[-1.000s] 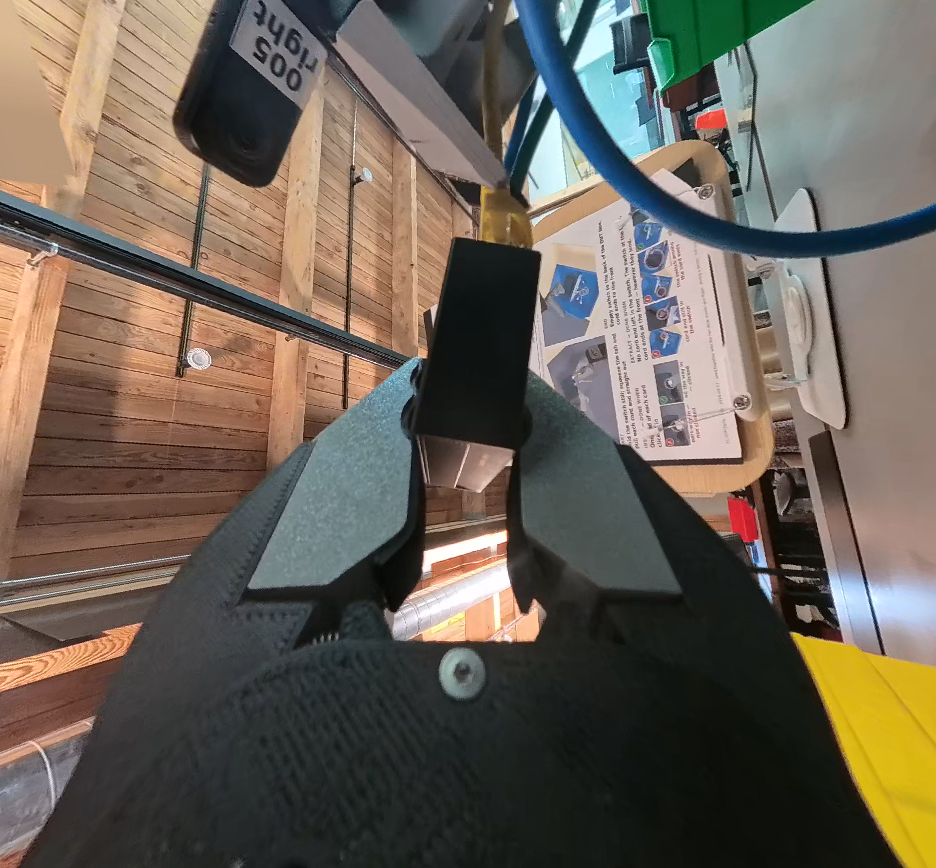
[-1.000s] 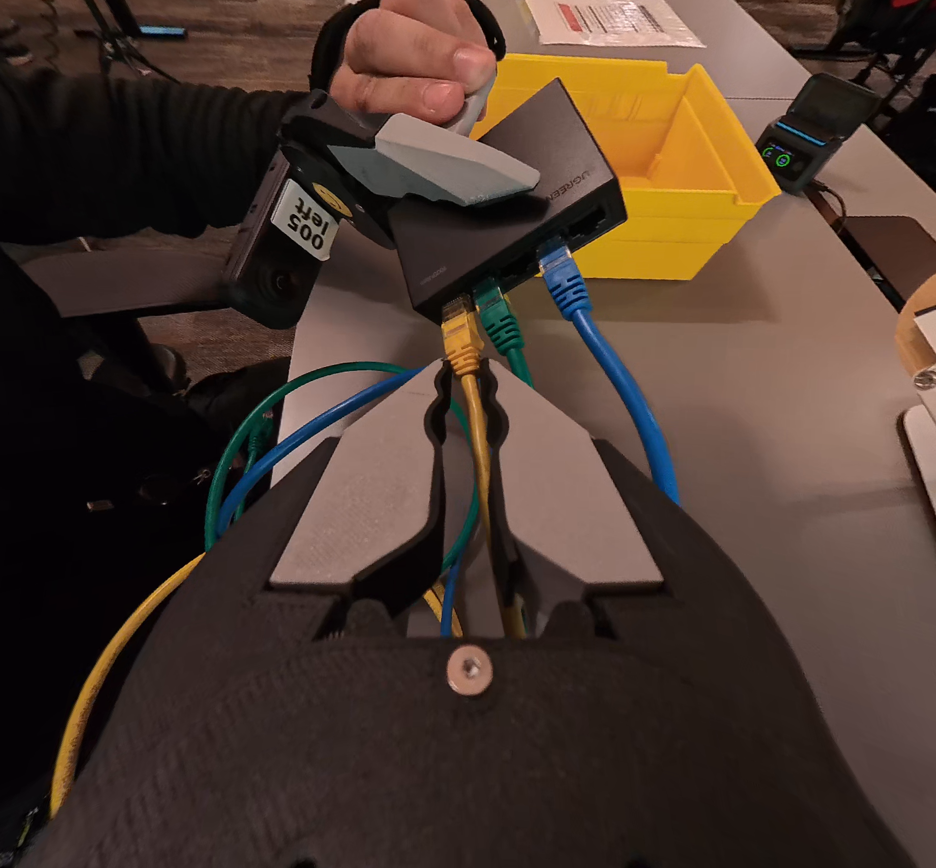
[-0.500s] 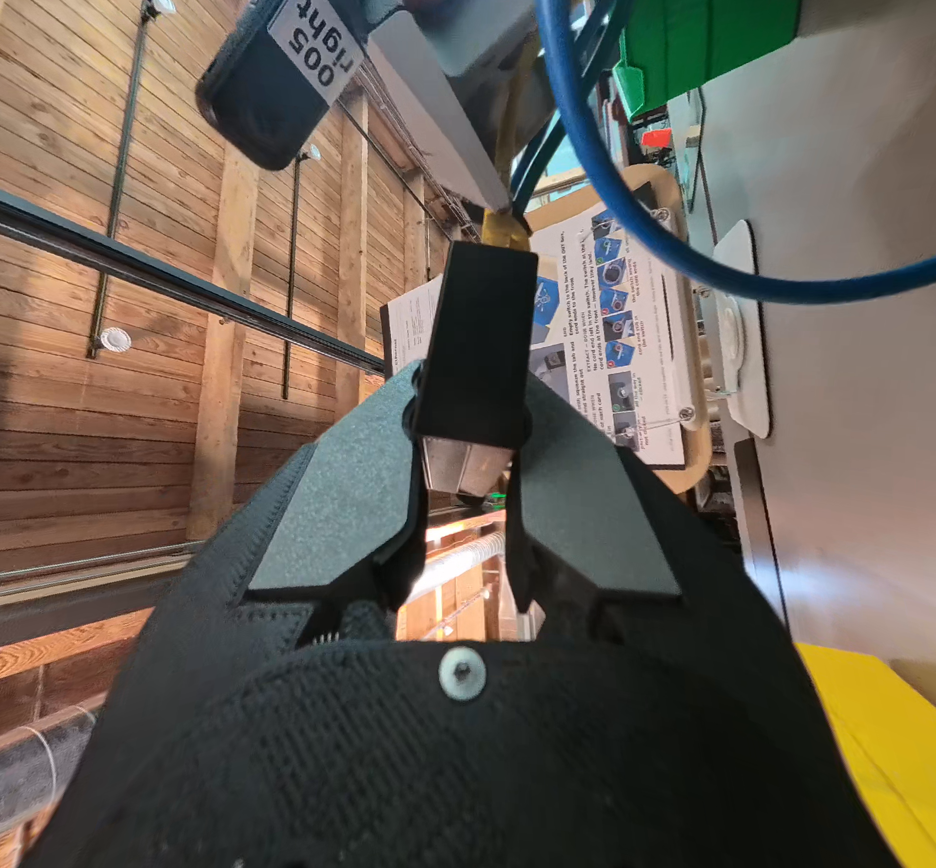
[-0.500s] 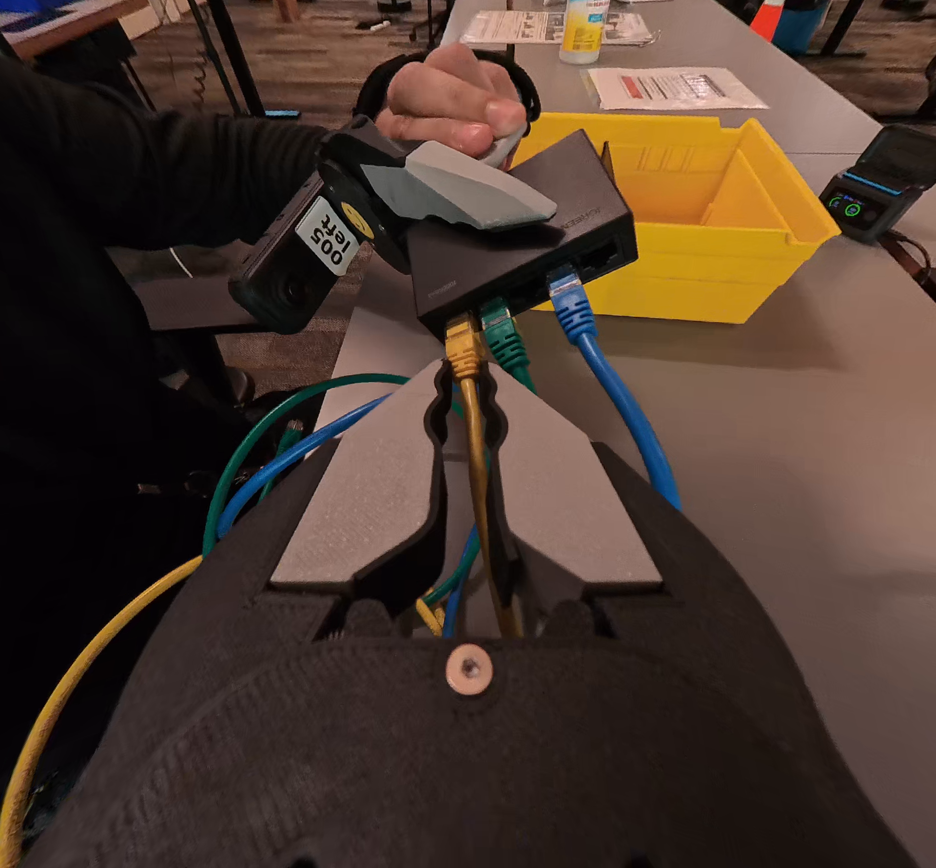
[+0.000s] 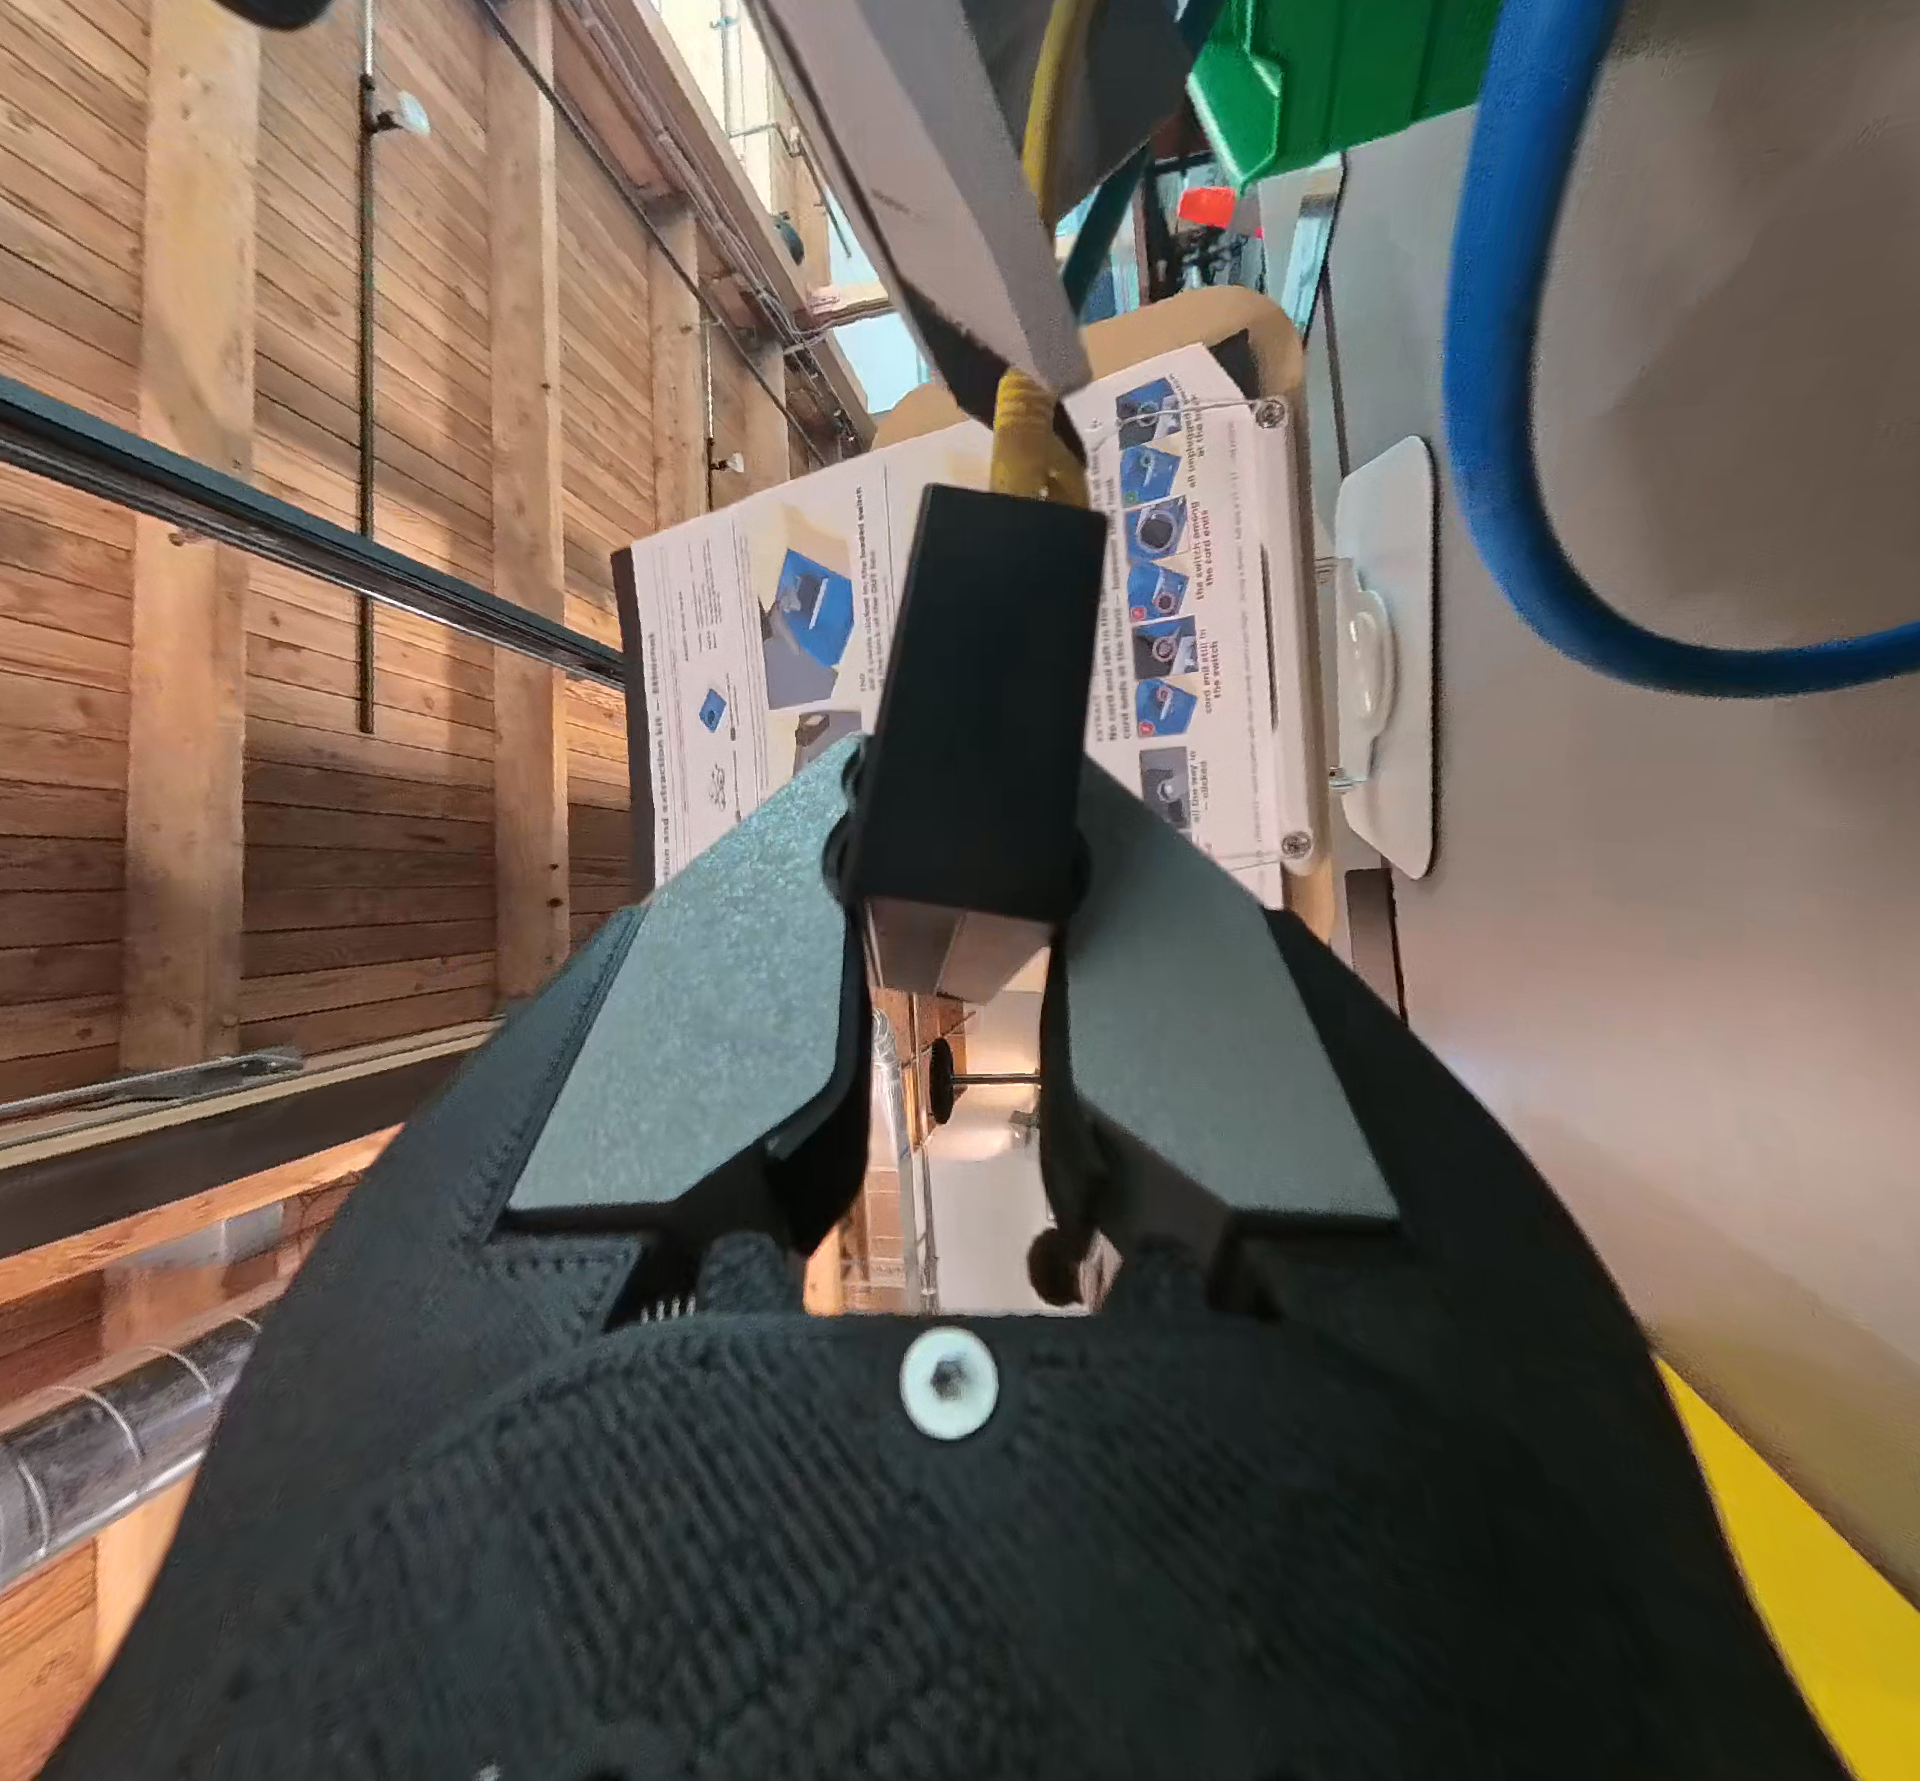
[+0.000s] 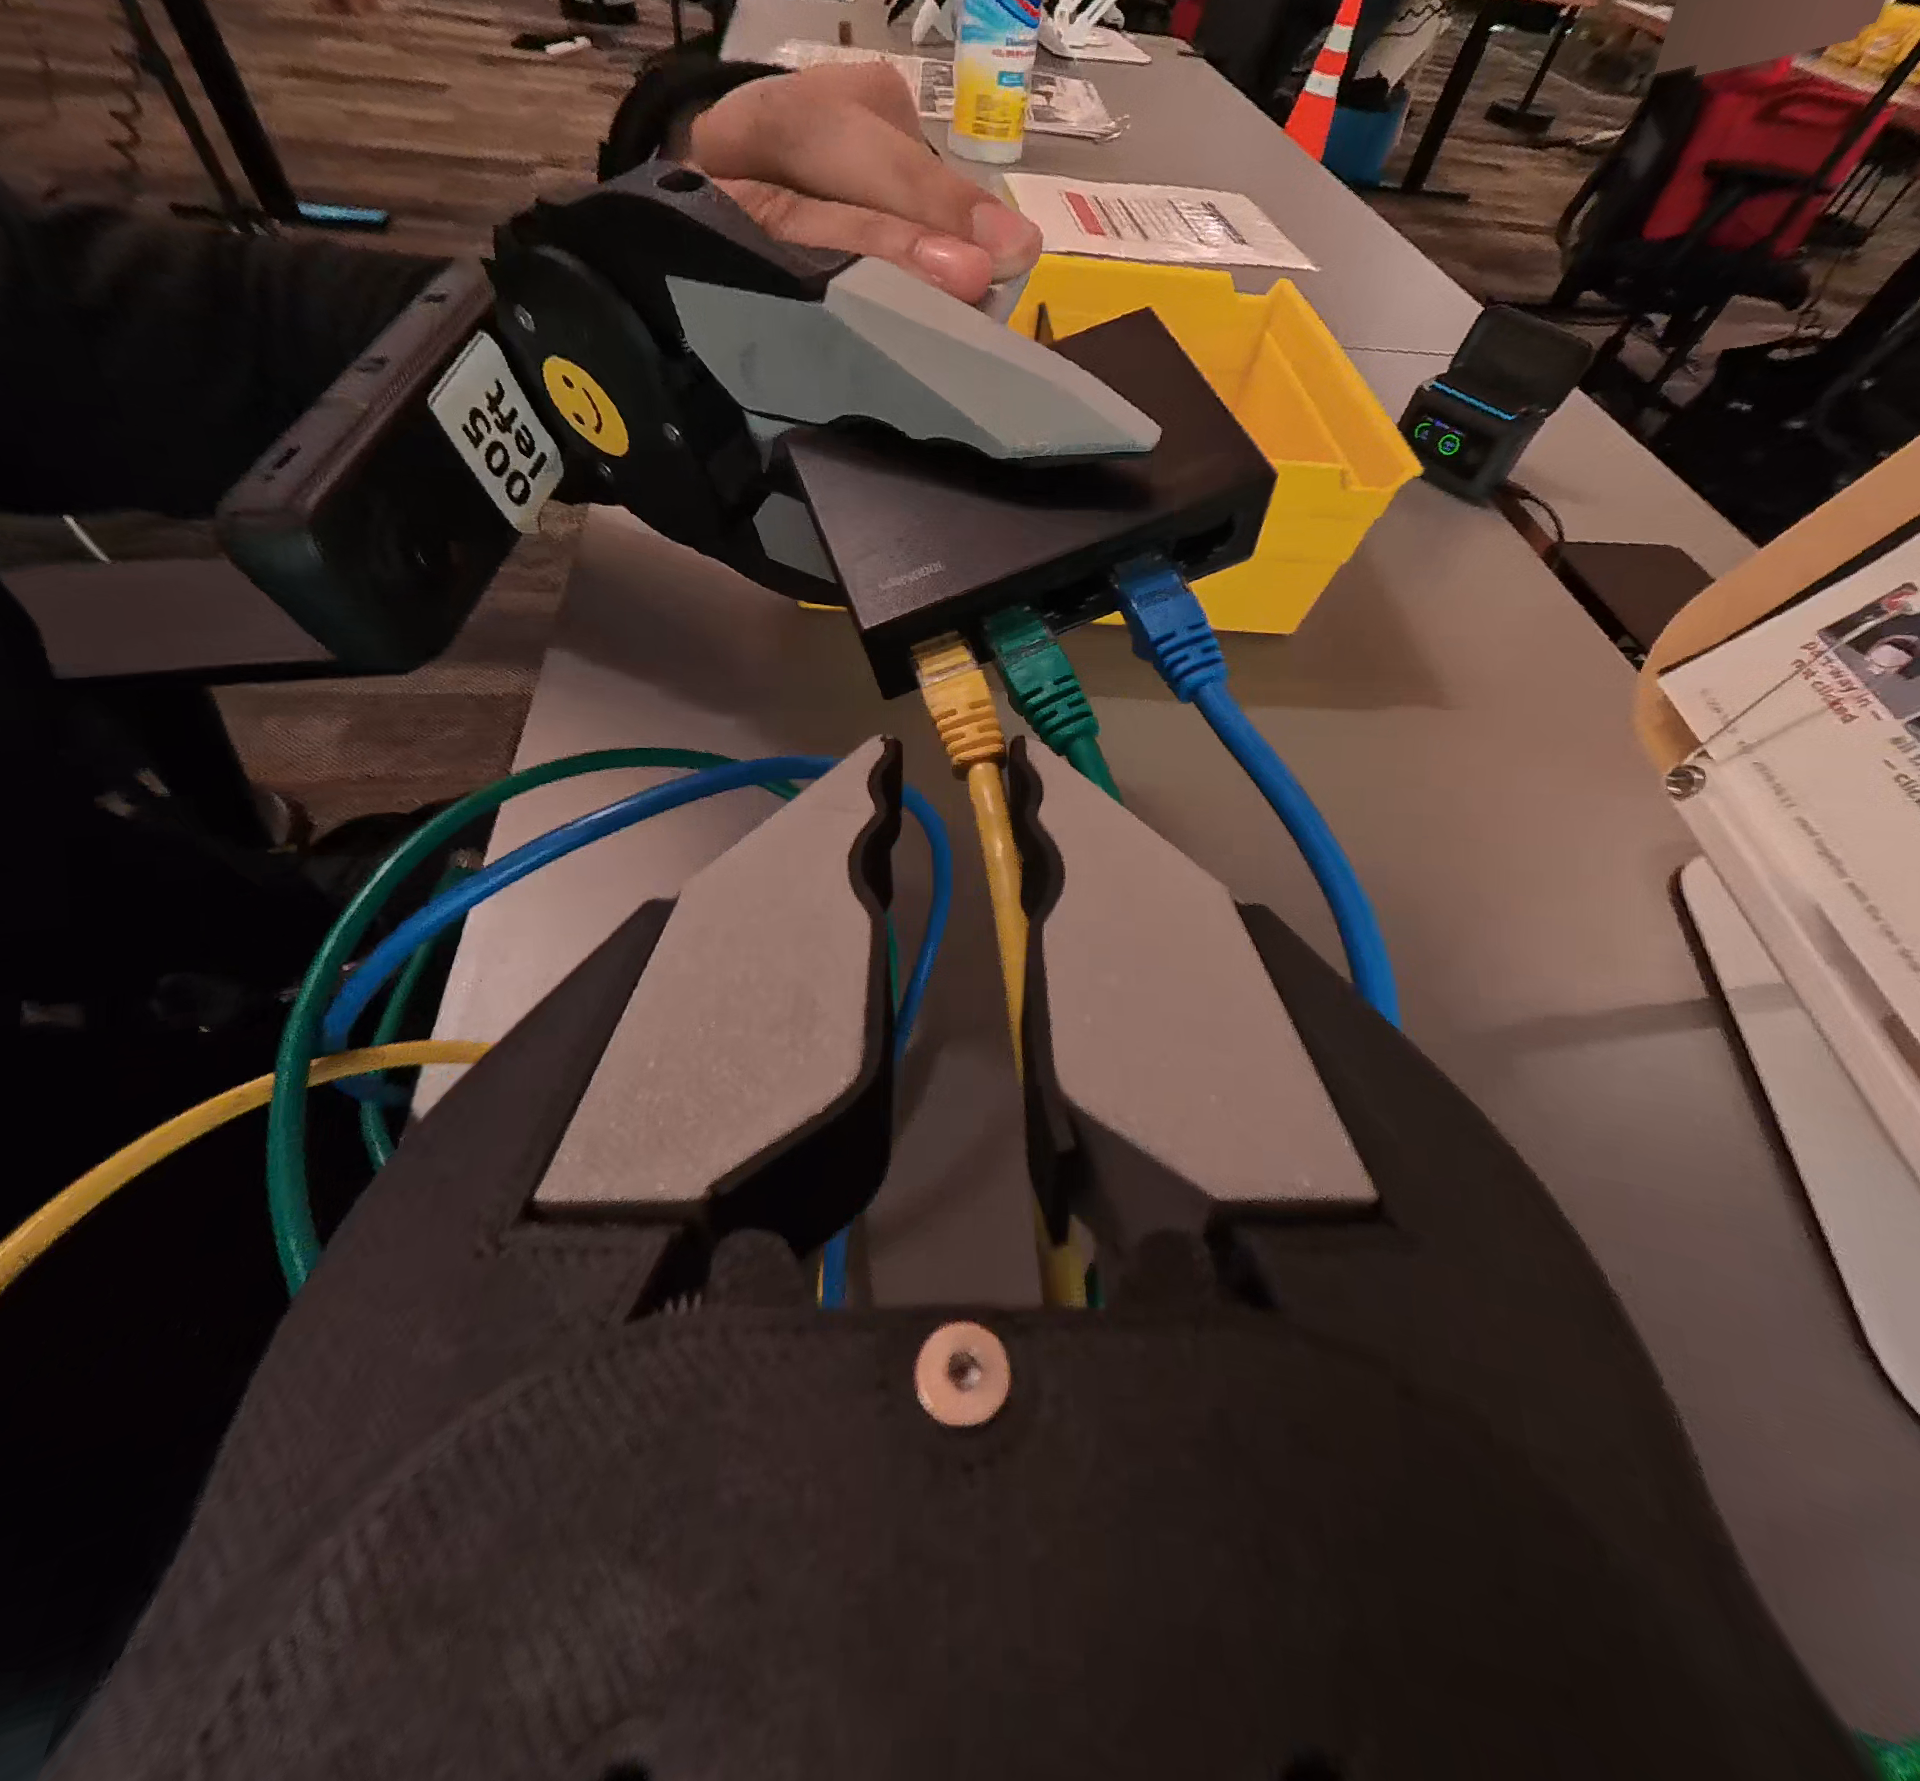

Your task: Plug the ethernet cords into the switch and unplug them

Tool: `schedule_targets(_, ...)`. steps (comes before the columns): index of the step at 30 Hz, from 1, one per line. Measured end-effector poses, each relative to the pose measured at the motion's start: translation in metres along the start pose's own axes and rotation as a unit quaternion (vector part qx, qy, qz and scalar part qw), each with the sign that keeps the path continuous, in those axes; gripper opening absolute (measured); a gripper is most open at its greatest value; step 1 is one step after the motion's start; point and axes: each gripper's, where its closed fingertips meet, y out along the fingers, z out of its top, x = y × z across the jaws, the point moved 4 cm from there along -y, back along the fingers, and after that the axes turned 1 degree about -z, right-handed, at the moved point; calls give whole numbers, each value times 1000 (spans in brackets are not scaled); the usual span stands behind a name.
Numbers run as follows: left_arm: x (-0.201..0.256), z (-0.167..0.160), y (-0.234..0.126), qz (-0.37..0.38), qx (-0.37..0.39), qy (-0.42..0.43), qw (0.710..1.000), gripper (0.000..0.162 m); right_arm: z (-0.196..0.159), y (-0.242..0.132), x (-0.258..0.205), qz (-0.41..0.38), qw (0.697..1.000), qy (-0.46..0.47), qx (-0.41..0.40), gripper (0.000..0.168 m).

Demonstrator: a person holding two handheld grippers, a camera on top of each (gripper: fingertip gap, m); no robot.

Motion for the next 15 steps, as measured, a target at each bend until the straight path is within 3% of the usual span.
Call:
schedule_targets(4, 1, 8, -7, 11, 25, 37, 999, 31, -3, -7, -21, 114, 991, 67, 6, 52)
schedule_targets(6, -1, 11, -13, 40, 29, 79, 996, 30, -4, -14, -17, 149, 981, 126, 10, 47)
schedule_targets(8, -2, 7, -18, 77, 16, 123, 989, 31, -5, -26, -3, 118, 981, 154, 28, 33)
schedule_targets(10, 0, -1, -21, 73, 7, 113, 991, 31, 6, -44, 2, 93, 979, 163, 80, 45)
schedule_targets(12, 6, -11, -20, 37, -19, 72, 997, 30, 19, -56, -4, 74, 980, 137, 124, 46)
schedule_targets(15, 6, -13, -14, -6, -27, 1, 1000, 30, 28, -46, -15, 10, 993, 77, 92, 68)
